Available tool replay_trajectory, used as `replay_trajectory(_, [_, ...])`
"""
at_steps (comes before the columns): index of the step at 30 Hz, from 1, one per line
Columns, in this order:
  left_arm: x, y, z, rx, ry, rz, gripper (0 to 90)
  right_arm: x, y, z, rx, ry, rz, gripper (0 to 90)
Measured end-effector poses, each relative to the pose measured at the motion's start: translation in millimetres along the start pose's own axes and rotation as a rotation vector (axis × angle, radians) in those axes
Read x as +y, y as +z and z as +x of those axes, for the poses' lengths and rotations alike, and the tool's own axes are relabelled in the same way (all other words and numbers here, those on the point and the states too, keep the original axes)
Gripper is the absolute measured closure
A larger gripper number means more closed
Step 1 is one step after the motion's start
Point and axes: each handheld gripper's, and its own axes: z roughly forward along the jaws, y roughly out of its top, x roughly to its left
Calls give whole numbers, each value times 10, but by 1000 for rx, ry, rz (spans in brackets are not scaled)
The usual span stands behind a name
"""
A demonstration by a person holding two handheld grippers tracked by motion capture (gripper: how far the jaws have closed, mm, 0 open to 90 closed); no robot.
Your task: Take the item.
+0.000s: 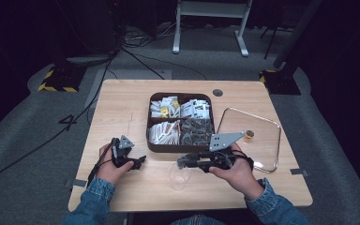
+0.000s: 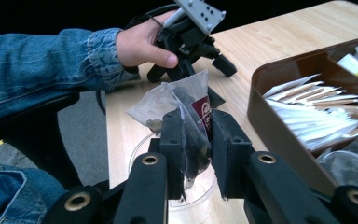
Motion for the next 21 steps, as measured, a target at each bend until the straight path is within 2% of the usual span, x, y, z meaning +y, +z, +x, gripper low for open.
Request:
replay_trajectory(12, [1, 0, 2, 1, 5, 1, 163, -94, 175, 18, 29, 6, 66, 758])
replay_trajectory(19, [7, 6, 2, -3, 3, 1, 160, -126, 230, 29, 15, -1, 94, 758])
replay_trajectory(21, [6, 6, 2, -3, 4, 1, 160, -123, 239, 40, 4, -17, 115, 758])
